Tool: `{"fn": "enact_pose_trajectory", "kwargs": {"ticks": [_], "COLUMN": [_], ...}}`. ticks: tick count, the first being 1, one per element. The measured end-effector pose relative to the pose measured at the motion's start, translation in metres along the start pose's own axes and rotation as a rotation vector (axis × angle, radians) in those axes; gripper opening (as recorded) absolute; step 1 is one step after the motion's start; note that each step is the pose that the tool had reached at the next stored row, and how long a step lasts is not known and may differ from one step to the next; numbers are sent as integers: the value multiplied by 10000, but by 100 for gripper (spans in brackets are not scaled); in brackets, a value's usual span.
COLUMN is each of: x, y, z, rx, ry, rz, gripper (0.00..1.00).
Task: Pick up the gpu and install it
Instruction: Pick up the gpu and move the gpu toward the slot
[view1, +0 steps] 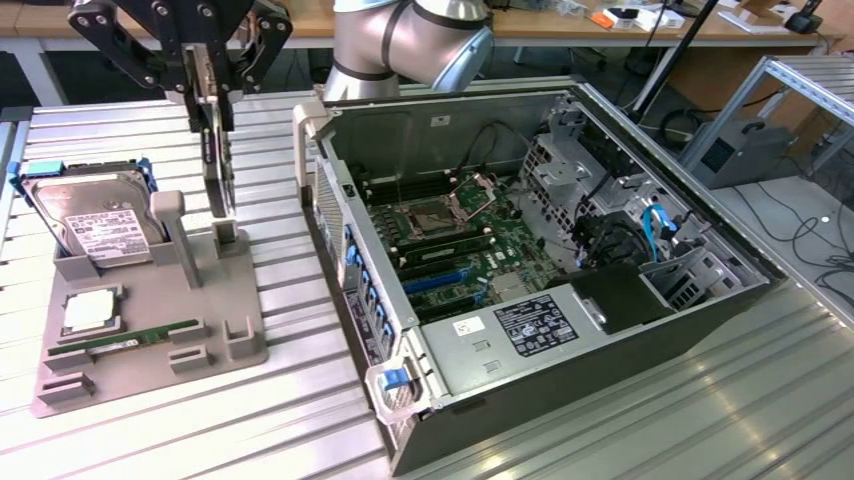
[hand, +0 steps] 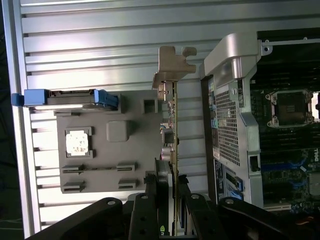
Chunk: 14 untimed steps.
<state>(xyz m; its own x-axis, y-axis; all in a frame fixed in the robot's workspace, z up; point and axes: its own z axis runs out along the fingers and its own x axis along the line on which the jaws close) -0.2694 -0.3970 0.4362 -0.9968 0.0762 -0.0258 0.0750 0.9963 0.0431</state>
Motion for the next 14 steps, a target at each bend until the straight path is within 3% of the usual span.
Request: {"fn": "enact_pose_trajectory", "kwargs": {"ticks": [14], "x": [-187], "y": [14], "z": [6], "rx": [0], "ry": [0], "rz": [0], "gripper": [27]}}
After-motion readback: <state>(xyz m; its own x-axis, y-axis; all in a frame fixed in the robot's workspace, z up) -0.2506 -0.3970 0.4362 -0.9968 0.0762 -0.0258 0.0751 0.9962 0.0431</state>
